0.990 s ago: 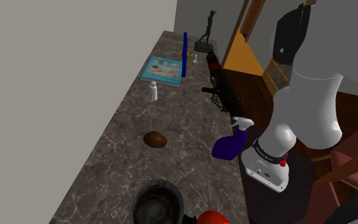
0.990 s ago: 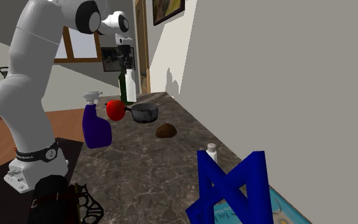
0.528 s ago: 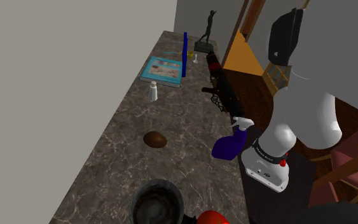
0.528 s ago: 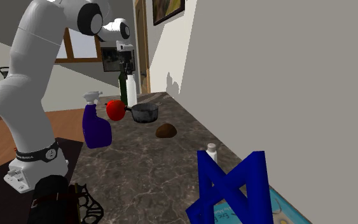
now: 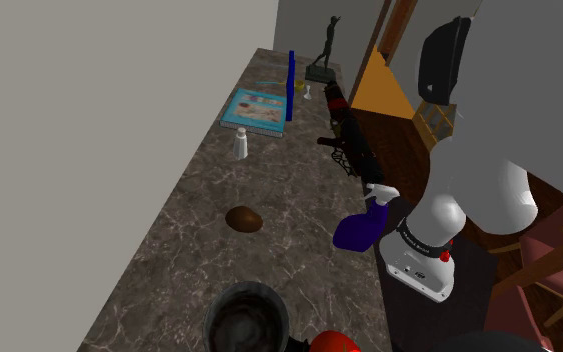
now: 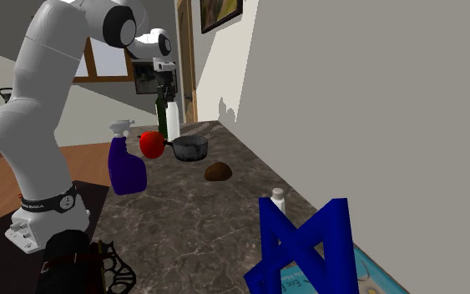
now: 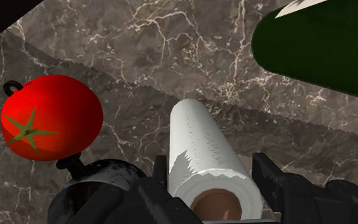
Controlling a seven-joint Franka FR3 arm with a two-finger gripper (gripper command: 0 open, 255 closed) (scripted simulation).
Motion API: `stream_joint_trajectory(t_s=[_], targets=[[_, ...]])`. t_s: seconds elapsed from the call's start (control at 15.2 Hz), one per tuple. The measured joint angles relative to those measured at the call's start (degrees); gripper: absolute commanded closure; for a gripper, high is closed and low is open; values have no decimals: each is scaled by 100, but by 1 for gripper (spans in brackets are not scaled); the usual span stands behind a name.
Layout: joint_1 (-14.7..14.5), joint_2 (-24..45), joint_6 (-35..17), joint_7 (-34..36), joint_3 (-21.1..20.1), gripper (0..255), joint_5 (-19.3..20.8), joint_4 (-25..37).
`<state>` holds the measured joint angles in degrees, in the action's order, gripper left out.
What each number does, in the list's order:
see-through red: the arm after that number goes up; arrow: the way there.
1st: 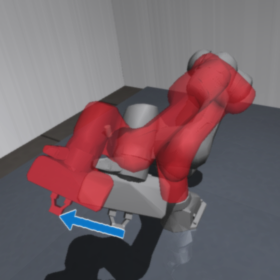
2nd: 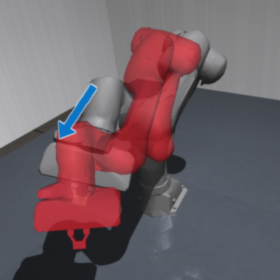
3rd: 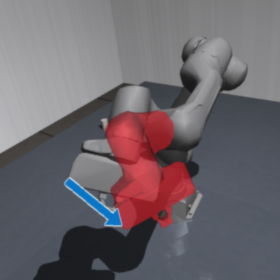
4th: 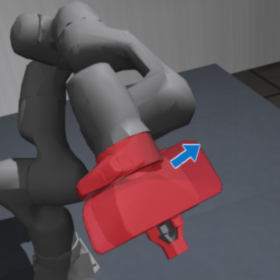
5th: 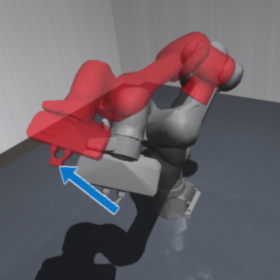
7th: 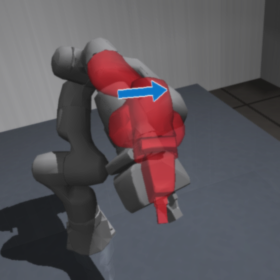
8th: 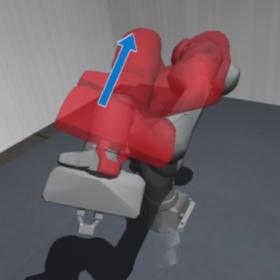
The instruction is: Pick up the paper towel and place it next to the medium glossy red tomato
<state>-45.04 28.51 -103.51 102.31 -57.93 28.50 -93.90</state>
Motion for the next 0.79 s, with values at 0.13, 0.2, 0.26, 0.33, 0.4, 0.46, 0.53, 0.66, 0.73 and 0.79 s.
stream_joint_trajectory(t_s=[0.13, 0.2, 0.26, 0.33, 0.4, 0.46, 0.53, 0.66, 0.73, 0.79], targets=[[-1, 1, -1, 1, 1, 0, 1, -1], [-1, 1, -2, 1, 1, 0, 1, -1], [-1, 1, -2, 1, 1, 0, 1, -1], [-1, 1, -2, 1, 1, 0, 1, -1], [-1, 1, -2, 1, 1, 0, 1, -1], [-1, 1, -2, 1, 1, 0, 1, -1], [-1, 1, -2, 1, 1, 0, 1, -1], [-47, -37, 212, -34, -32, 0, -53, 207], [-53, -74, 345, -73, -56, 0, -92, 327], [-95, -79, 504, -108, -63, 0, -111, 498]])
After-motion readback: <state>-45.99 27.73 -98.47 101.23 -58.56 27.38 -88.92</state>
